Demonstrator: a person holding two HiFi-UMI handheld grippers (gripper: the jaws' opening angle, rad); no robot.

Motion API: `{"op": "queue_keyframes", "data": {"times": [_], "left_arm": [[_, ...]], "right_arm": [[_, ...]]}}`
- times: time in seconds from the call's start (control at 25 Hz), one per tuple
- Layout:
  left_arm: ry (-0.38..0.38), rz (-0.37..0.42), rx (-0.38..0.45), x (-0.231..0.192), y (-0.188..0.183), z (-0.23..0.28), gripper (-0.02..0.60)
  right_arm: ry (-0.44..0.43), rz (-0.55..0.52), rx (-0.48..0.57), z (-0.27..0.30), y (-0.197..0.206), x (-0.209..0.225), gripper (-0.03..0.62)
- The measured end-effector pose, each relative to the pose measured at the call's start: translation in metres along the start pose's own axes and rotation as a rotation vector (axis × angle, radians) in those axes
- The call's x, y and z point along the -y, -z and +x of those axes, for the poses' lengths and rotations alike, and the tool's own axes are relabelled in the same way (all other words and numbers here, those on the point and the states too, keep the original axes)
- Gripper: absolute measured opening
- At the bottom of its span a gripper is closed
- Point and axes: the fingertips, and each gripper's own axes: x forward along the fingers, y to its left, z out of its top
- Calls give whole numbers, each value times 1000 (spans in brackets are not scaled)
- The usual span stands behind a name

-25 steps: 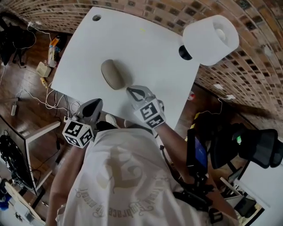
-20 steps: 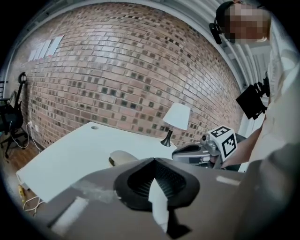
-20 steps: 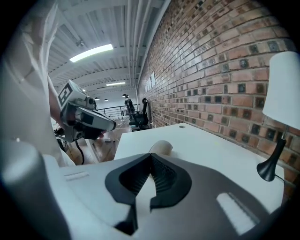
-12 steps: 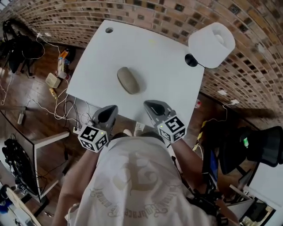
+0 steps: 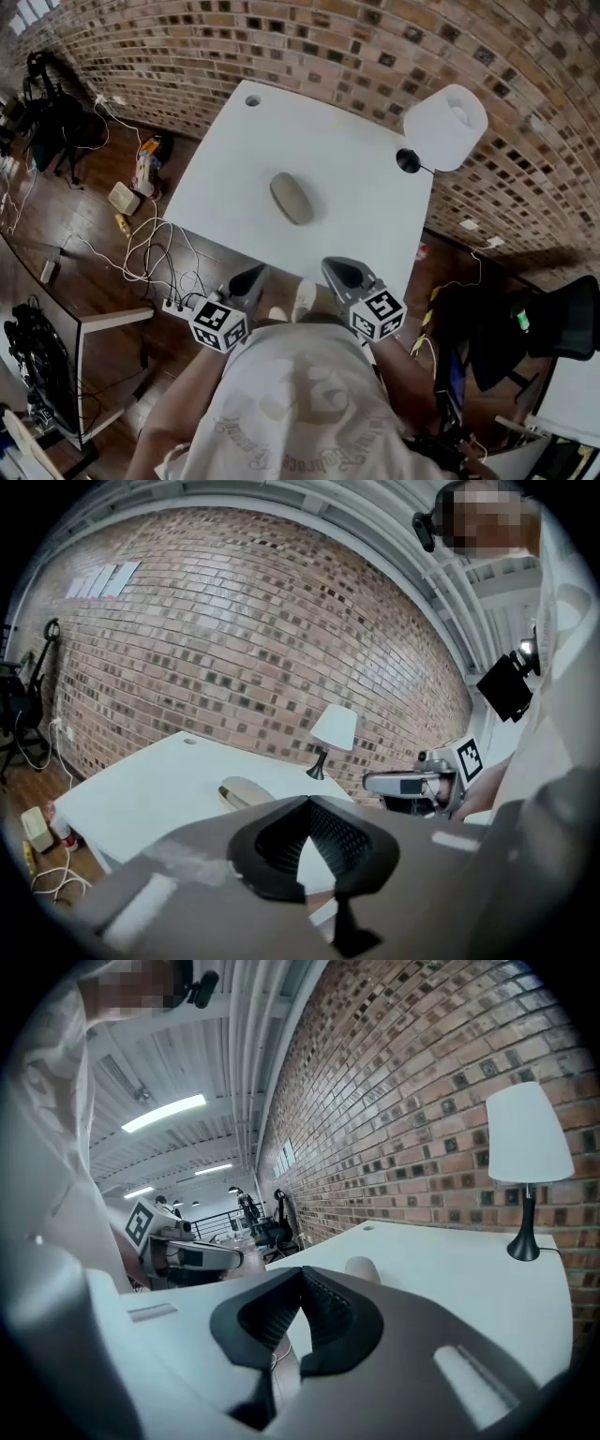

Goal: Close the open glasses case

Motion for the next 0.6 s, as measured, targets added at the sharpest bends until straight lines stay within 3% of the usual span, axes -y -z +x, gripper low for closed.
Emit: {"op": "queue_keyframes", "data": {"times": [0.6], "left_arm": [[58, 15, -6, 20, 23, -29, 3]], "right_arm": [[51, -11, -4, -23, 20, -39, 8]]}}
